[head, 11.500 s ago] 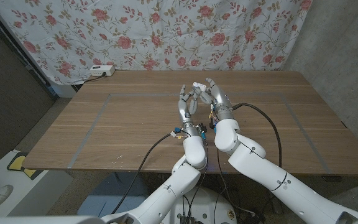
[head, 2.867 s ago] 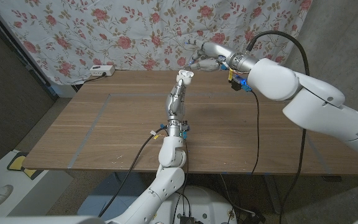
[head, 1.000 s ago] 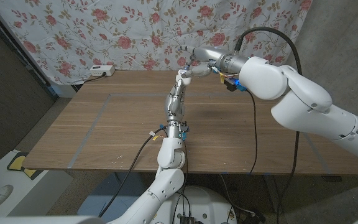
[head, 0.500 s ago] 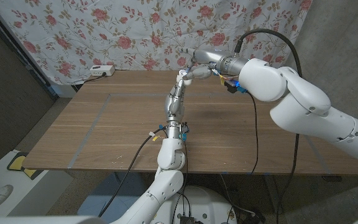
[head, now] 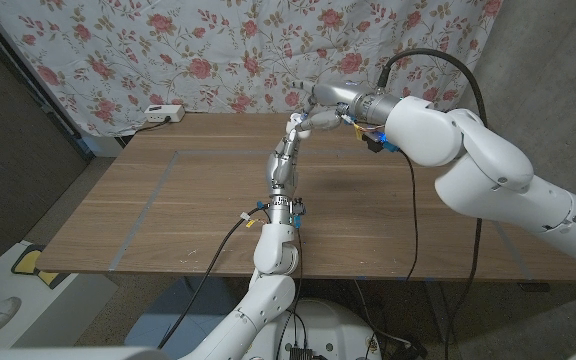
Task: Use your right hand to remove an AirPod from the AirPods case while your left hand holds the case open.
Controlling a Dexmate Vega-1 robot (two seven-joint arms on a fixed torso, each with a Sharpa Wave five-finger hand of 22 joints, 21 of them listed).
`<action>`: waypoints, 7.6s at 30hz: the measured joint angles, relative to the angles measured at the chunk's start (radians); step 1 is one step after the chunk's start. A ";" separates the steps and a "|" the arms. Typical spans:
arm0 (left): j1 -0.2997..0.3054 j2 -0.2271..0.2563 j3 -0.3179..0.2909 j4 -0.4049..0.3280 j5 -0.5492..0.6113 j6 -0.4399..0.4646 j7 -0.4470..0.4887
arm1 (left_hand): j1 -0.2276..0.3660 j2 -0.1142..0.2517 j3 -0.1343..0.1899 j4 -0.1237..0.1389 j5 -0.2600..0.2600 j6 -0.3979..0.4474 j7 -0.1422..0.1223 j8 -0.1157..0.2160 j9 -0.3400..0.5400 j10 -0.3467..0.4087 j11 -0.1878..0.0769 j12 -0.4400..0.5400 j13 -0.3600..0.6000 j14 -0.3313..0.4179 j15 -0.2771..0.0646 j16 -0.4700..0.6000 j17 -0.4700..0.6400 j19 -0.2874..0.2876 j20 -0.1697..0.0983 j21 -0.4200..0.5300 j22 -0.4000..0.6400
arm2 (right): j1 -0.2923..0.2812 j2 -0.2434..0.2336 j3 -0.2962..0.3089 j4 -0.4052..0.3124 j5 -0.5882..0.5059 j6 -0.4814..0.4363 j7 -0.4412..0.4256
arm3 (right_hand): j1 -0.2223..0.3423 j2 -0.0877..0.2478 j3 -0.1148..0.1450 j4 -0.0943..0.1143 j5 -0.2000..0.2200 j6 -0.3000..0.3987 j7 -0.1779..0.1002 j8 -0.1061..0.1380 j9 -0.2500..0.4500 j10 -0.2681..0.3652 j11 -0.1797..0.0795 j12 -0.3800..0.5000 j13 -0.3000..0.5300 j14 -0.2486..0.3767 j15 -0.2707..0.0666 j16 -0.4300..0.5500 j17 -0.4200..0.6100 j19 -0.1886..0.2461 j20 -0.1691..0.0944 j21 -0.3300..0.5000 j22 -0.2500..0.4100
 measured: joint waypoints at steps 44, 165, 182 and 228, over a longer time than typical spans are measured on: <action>-0.027 -0.003 0.008 0.034 -0.071 -0.002 -0.068 | 0.007 -0.002 -0.012 0.012 -0.001 0.000 0.000 0.004 0.000 0.007 -0.004 -0.008 0.009 0.000 0.000 0.000 0.000 -0.004 0.004 0.000 0.000 | -0.063 0.111 0.008 0.041 -0.369 0.131 0.181 | -0.071 0.019 0.004 0.024 0.052 0.024 -0.016 0.004 -0.005 0.005 0.023 -0.030 -0.019 -0.002 0.016 0.000 0.000 0.019 0.027 0.000 0.000; -0.078 -0.009 0.004 0.104 -0.316 0.081 -0.425 | 0.035 -0.001 -0.043 0.057 0.000 -0.006 -0.004 0.009 0.071 0.016 -0.002 -0.021 0.042 0.000 0.000 0.007 0.000 0.072 -0.039 0.025 0.014 | -0.112 0.058 0.141 0.076 -0.178 0.206 0.199 | 0.043 0.007 0.085 -0.039 0.166 0.047 -0.047 0.007 -0.002 0.066 -0.034 0.034 0.135 0.067 -0.039 0.004 0.033 0.034 -0.030 0.000 0.000; -0.082 -0.014 0.004 0.113 -0.318 0.090 -0.442 | 0.035 -0.001 -0.047 0.061 0.000 -0.006 -0.004 0.007 0.071 0.016 -0.002 -0.025 0.042 0.001 0.001 0.007 0.000 0.071 -0.039 0.025 0.014 | -0.115 0.043 0.131 0.071 -0.146 0.183 0.156 | 0.081 0.019 0.072 -0.043 0.128 0.041 -0.052 0.007 -0.002 0.031 -0.046 0.092 0.214 0.067 -0.039 0.015 0.060 0.022 -0.041 0.000 0.000; -0.073 -0.007 0.012 0.096 -0.307 0.104 -0.438 | 0.037 -0.003 -0.052 0.072 -0.001 -0.006 -0.004 0.008 0.069 0.016 -0.002 -0.025 0.051 0.006 -0.001 0.007 0.000 0.066 -0.034 0.025 0.014 | -0.133 -0.001 0.136 0.041 -0.046 0.114 0.051 | 0.128 0.059 0.041 -0.031 0.039 0.106 -0.052 0.009 0.003 -0.047 -0.029 0.250 0.409 0.073 -0.034 0.058 0.148 0.043 -0.054 0.000 0.002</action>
